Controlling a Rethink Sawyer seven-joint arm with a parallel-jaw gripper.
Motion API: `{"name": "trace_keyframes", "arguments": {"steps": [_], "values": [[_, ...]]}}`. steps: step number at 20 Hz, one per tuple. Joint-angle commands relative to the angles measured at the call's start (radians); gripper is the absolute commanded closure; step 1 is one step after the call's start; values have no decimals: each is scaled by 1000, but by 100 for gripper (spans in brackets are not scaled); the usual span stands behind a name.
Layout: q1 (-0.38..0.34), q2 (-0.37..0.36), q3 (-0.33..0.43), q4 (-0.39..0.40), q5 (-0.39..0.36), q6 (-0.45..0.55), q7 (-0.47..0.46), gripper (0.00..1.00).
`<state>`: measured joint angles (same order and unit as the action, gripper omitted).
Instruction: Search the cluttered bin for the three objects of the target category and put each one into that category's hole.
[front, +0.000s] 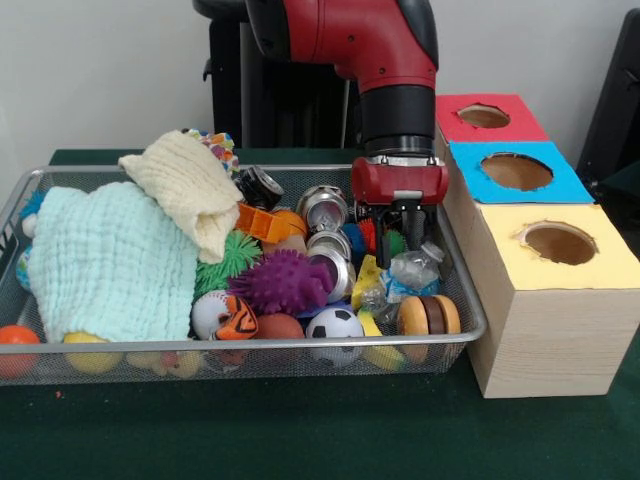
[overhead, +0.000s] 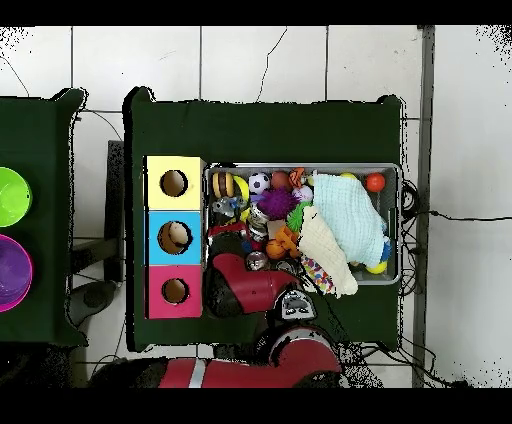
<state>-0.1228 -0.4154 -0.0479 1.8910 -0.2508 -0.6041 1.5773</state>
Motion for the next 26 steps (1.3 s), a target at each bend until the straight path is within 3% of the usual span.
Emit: {"name": "trace_keyframes", "arguments": {"steps": [1, 4, 7, 8, 13, 16, 17, 19, 21, 23, 26], "values": [[-24, 123, 69, -129, 31, -64, 202, 0], [-17, 218, 41, -199, 28, -138, 165, 0], [6, 238, 10, -214, 46, -143, 131, 0], [12, 244, 2, -217, 53, -142, 125, 100], [28, 206, -10, -190, 73, -134, 128, 100], [52, 114, -34, -88, 85, -50, 142, 100], [66, 47, -47, -23, 83, 32, 141, 100], [73, -171, -50, 114, 79, 458, 75, 100], [113, -329, -92, 151, 118, 793, 5, 100], [143, -400, -126, 146, 117, 916, -4, 100], [127, -451, -103, 162, 82, 901, 44, 100]]}}
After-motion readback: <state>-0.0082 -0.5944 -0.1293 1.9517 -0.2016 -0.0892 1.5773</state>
